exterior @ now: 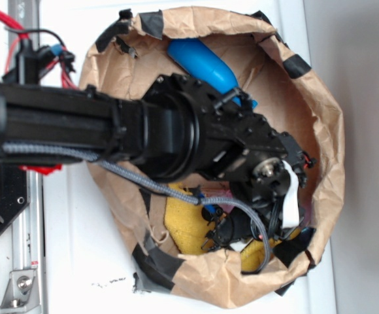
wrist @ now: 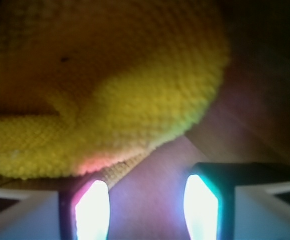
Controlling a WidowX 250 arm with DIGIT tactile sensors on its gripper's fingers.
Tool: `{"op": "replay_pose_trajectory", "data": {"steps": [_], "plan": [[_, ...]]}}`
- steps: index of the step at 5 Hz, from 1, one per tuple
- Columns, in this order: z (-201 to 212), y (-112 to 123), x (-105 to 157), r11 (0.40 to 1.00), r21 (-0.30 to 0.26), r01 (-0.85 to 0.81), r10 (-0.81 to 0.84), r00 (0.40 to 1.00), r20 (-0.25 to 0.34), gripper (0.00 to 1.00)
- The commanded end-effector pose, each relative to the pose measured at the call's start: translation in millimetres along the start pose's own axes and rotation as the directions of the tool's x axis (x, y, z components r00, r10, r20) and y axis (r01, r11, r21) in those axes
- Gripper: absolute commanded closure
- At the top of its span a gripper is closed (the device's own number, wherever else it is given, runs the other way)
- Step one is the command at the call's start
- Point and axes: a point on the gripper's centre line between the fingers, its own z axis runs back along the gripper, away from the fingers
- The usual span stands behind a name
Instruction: Grab the yellow cloth.
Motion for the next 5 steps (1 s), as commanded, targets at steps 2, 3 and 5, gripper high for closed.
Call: {"op": "replay_pose_trajectory", "data": {"steps": [2, 3, 5], "plan": [[79, 25, -36, 0.945, 0.180, -0.273, 0.265, 0.962, 0.068, 0.96], [88, 3, -23, 0.965, 0.147, -0.219, 0.207, 0.974, 0.088, 0.00], [75, -26, -9, 0.994, -0.026, -0.105, 0.108, 0.972, 0.210, 0.00]]}}
